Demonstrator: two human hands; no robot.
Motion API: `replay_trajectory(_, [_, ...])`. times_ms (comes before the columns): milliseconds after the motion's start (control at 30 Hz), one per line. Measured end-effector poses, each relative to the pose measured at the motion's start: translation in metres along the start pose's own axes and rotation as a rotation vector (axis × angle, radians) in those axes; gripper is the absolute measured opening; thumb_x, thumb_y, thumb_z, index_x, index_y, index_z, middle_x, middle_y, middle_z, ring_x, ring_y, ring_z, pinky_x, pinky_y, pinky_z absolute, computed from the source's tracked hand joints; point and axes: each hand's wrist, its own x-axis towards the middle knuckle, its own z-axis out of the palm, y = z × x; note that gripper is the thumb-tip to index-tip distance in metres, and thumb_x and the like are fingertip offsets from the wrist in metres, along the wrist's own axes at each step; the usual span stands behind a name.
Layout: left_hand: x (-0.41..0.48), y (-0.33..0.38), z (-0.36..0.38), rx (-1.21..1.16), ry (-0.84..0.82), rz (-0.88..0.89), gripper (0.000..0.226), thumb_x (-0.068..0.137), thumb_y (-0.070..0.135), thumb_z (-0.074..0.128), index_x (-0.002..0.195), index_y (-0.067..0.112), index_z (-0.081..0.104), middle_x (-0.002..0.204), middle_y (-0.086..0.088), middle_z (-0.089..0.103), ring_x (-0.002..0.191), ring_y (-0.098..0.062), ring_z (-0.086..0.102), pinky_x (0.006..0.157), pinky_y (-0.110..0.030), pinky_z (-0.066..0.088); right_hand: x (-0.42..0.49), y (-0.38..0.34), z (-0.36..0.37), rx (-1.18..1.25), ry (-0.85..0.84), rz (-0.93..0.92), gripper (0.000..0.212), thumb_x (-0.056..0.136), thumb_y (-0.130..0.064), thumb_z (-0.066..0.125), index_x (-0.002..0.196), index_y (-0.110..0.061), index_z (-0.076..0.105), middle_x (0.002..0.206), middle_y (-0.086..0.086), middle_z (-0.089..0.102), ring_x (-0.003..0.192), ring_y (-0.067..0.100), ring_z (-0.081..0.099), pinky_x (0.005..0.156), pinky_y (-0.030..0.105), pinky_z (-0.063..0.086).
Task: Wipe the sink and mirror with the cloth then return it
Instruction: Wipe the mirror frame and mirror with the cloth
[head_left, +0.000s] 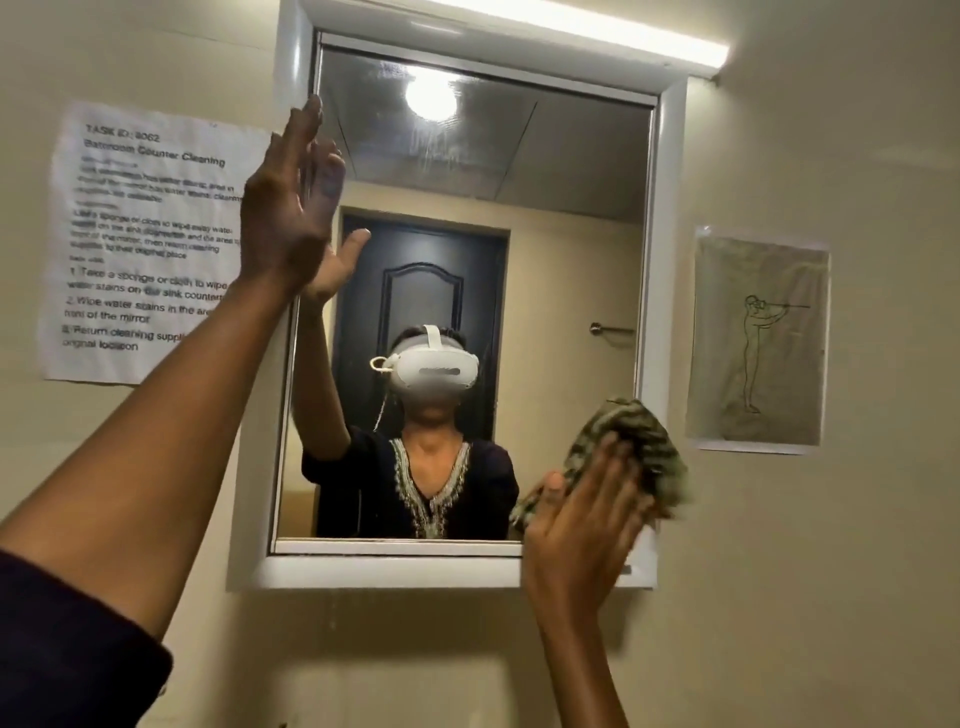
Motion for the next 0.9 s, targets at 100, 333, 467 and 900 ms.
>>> replay_trajectory(100, [-0.003,0.007,-0.003,-0.038,-0.035,-0.013,0.054,0.098,0.042,0.040,0.145,0.016,0.037,0.151,-0.008,0.040,0.136,-0.005,0.035,0.107,-0.009,0.031,0.005,-0.019,0.002,-0.002,0.060,0.160,0.065,0.094,-0.041,0.022,0.150,-0.012,0.004,0.156,0.016,0.024,0.144,0.036,0.023,0.118,0.050,0.010])
replay_trajectory(333, [-0.125,0.076,-0.012,-0.137,0.093,-0.041,0.069,0.098,0.052,0.017,0.144,0.004,0.034,0.150,0.005,0.034,0.146,-0.016,0.024,0.122,-0.037,0.014,-0.019,-0.107,0.006,0.104,-0.300,-0.751,0.060,0.089,-0.033,0.036,0.147,-0.021,0.025,0.148,0.004,0.043,0.143,0.029,0.026,0.121,0.046,0.007])
replay_trajectory(467, [-0.198,0.079,-0.007,0.050,-0.042,-0.109,0.065,0.098,0.048,0.030,0.145,0.004,0.030,0.152,-0.007,0.032,0.146,-0.023,0.021,0.122,-0.029,0.004,0.027,-0.082,0.001,-0.029,-0.319,-1.050,0.048,0.094,-0.037,0.037,0.140,-0.025,0.043,0.137,0.000,0.056,0.121,0.025,0.053,0.109,0.043,0.027])
replay_trajectory(900, [-0.236,0.052,-0.005,0.305,-0.128,-0.106,0.068,0.095,0.059,0.017,0.150,0.020,0.020,0.158,-0.005,0.021,0.149,-0.011,0.001,0.122,-0.030,-0.005,0.169,-0.015,-0.034,-0.084,-0.013,-0.382,0.059,0.097,-0.041,0.025,0.152,-0.024,0.007,0.161,0.006,0.014,0.148,0.034,0.007,0.119,0.049,-0.001])
